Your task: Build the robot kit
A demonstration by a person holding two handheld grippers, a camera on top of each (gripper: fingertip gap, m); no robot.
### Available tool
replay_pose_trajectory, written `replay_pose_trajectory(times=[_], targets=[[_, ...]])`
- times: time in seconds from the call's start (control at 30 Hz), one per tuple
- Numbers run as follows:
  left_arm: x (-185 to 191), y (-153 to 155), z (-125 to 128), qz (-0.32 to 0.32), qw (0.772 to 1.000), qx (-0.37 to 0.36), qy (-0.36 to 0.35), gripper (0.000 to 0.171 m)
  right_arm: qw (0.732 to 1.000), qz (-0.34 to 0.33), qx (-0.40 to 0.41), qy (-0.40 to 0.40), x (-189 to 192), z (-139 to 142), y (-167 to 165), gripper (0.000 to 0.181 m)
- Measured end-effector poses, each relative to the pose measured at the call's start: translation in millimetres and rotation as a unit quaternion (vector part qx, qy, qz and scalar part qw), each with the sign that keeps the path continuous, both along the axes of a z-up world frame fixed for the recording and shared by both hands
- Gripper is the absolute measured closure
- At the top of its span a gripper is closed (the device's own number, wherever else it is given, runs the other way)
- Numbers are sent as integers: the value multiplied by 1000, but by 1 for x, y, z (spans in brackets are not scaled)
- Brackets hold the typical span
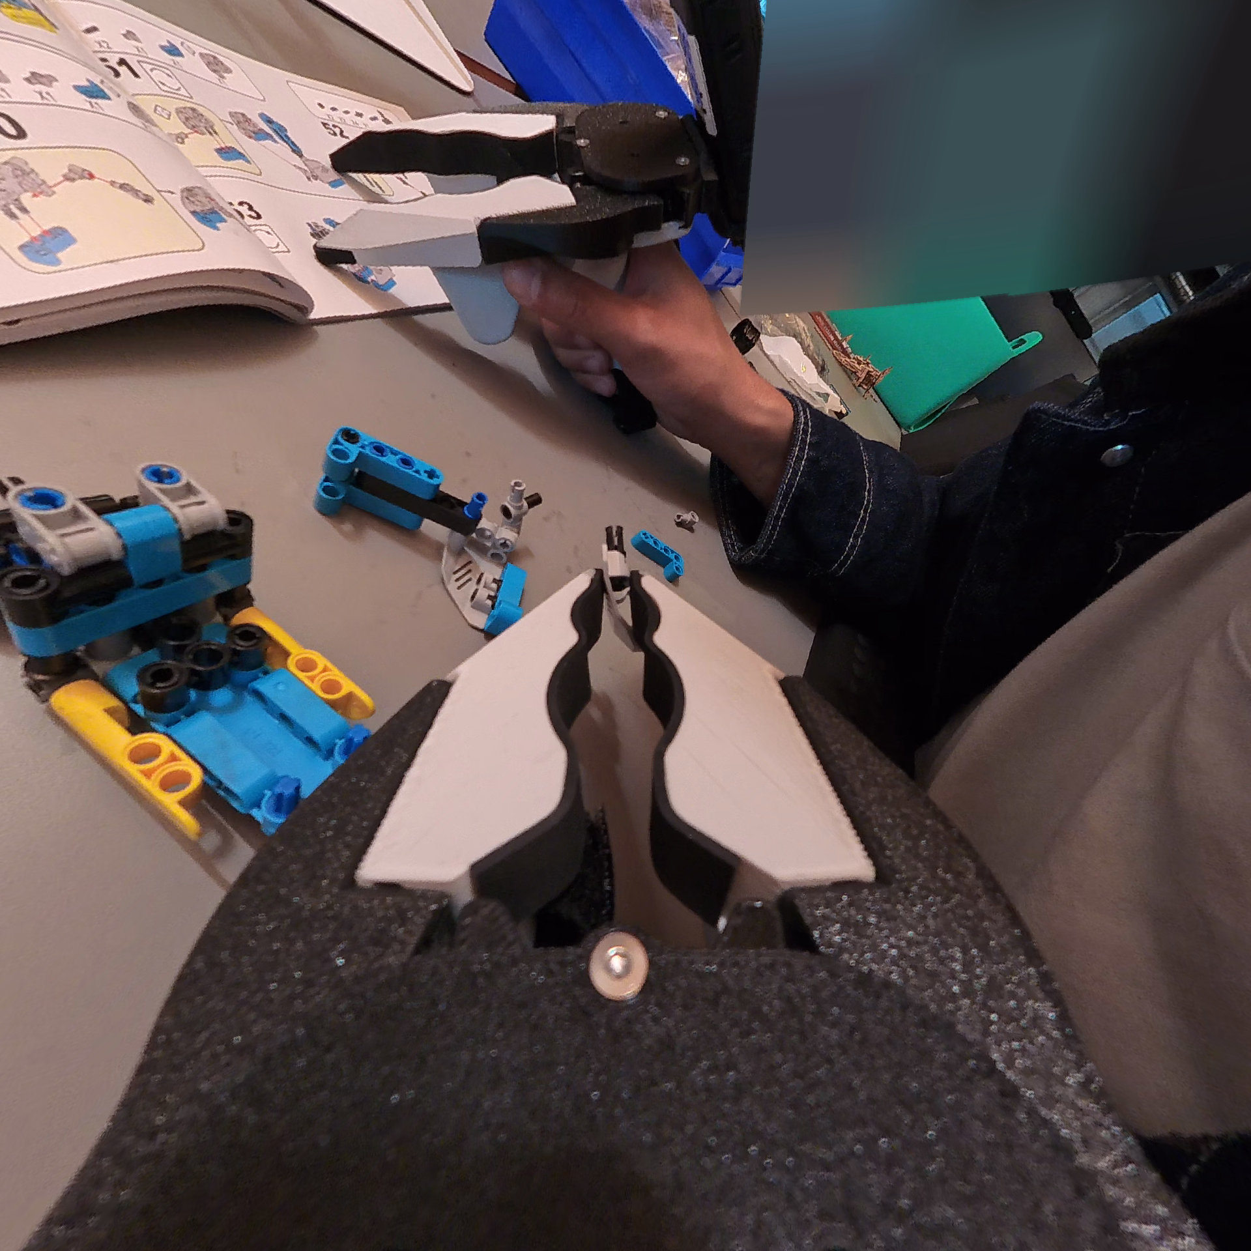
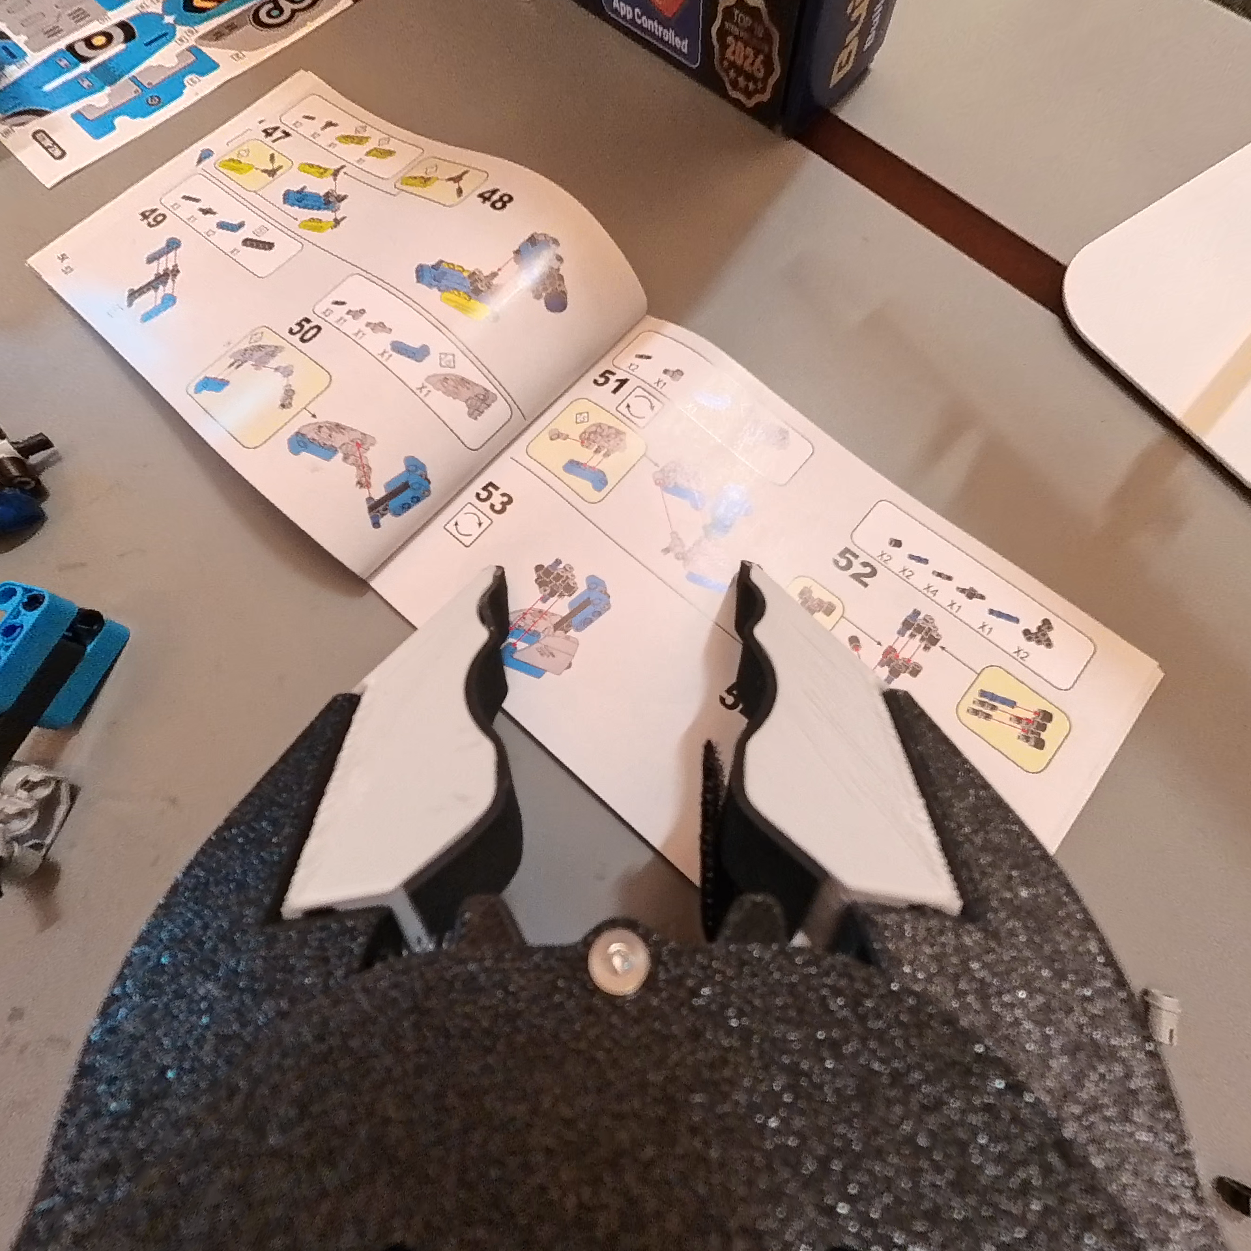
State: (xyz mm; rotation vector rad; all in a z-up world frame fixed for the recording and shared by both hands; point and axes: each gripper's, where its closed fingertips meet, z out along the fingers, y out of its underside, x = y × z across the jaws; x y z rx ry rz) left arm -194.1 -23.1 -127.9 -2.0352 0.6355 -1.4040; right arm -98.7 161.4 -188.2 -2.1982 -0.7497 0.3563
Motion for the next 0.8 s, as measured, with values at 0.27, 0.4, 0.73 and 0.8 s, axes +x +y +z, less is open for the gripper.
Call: replay_pose_trajectory(times=[0.27, 0.4, 0.73, 0.8], targets=[[0, 0, 0, 0, 1000, 0, -1, 164, 1000, 0, 0, 0, 0, 0, 0, 113], [1, -1, -1, -1, 1000, 4, 4, 164, 1000, 0, 0, 1, 0, 0, 0, 113], [-2, 2, 9, 11, 1000, 26, -9, 164, 1000, -1, -2, 7, 0, 0, 0, 113], [-4, 5, 9, 19, 999, 32, -8, 164, 1000, -1, -2, 8, 0, 0, 0, 113]])
